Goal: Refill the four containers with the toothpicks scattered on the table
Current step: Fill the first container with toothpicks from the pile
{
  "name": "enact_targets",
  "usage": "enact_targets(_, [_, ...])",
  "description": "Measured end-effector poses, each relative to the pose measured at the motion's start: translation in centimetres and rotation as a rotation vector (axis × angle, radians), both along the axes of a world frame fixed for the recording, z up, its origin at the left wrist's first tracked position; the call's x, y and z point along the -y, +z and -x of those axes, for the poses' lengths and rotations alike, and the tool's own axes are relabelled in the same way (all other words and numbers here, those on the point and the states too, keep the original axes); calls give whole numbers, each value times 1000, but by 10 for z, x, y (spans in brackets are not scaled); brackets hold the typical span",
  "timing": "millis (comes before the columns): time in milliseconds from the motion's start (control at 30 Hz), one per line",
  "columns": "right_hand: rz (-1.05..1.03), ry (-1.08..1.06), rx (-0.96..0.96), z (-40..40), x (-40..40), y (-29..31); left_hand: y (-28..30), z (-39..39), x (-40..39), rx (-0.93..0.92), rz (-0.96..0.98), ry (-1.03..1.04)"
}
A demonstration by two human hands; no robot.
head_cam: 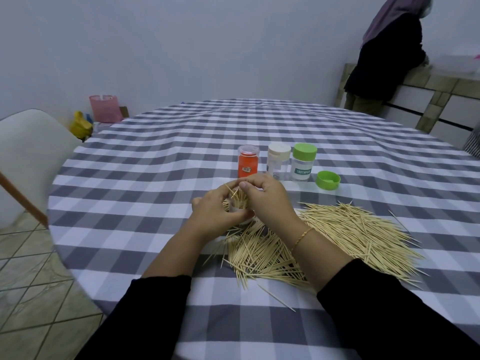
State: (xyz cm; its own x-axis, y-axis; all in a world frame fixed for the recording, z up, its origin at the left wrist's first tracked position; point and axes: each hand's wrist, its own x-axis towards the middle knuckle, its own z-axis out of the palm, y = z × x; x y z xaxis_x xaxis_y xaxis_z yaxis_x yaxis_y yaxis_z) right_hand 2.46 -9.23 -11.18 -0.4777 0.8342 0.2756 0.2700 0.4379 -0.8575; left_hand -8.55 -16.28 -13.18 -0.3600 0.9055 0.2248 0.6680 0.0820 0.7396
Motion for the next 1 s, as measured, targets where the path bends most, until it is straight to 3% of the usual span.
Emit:
enact_targets(300, [193,51,51,-4,0,11,-3,3,0,153,49,-32])
enact_targets(467, [247,22,-153,-6,0,8,-9,7,-3,246,77,-6])
enact_targets(567, [375,-70,-40,0,-10,10,-12,8,-3,259,79,14])
enact_targets(667, [544,-57,24,6,-14,11,-9,7,-2,227,88,1])
enact_targets(767, [679,-22,-40,10,-14,14,-4,2,1,60,64,-24])
enact_targets(1000, [770,-53,-230,9,-12,13,0,-2,2,-47,44,1])
